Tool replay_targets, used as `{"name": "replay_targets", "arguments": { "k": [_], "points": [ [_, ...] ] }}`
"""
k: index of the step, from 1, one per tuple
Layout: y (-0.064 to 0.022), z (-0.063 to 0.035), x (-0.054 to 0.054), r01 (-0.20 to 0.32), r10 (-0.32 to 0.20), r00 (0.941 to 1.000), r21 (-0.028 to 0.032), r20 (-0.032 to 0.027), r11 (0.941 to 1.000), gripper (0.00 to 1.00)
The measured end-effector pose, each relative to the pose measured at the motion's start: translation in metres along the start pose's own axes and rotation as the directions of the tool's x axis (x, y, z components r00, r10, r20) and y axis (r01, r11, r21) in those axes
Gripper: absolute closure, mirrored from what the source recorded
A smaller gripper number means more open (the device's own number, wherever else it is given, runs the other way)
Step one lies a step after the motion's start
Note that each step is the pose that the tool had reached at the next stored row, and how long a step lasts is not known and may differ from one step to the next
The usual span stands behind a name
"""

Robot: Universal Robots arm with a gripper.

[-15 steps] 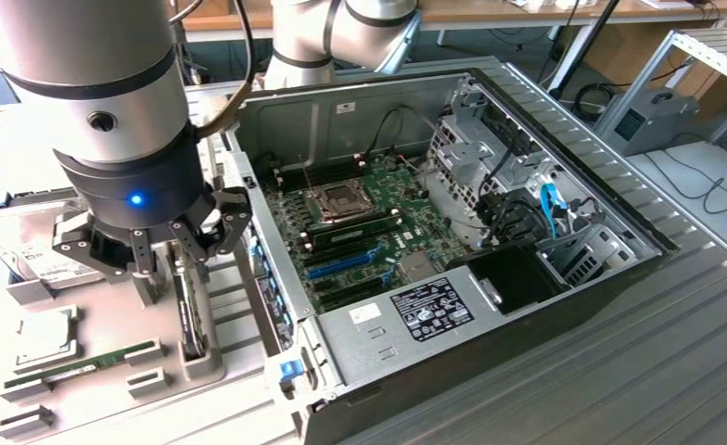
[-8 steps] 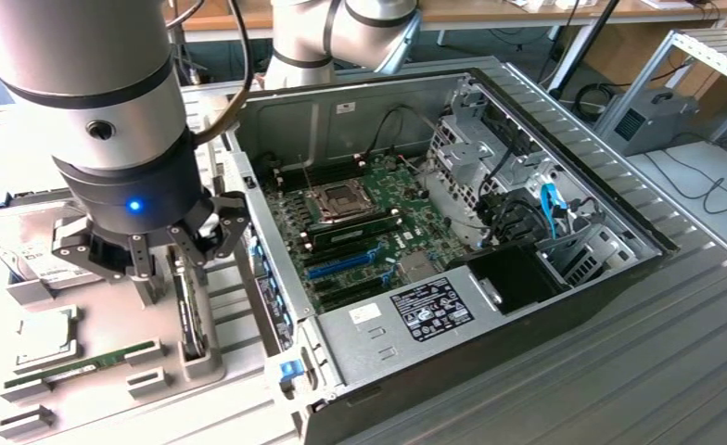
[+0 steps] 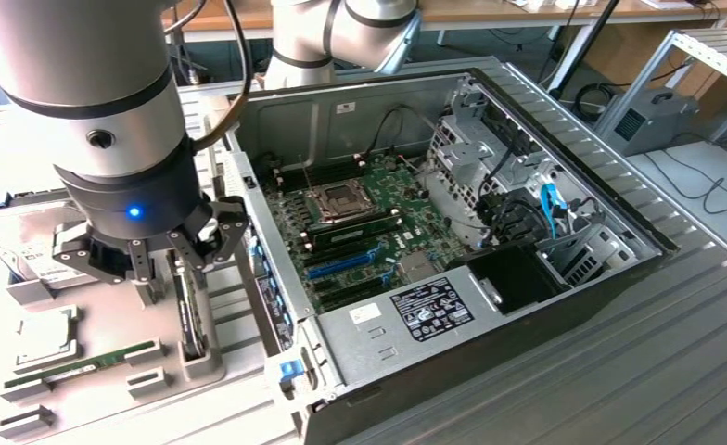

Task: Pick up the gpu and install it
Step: 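Pick up the gpu and move the gpu toward the slot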

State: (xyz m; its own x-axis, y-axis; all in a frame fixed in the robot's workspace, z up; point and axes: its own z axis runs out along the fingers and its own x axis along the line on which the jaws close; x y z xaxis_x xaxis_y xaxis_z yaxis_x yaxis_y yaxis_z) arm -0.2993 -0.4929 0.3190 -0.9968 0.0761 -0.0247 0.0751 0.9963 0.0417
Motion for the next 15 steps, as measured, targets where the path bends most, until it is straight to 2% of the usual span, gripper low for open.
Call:
{"name": "replay_targets", "arguments": {
  "k": [15],
  "points": [
    [-0.0005, 0.0076, 0.0024, 0.0, 0.0, 1.0, 0.0, -0.0001, 1.0, 0.58]
  ]
}}
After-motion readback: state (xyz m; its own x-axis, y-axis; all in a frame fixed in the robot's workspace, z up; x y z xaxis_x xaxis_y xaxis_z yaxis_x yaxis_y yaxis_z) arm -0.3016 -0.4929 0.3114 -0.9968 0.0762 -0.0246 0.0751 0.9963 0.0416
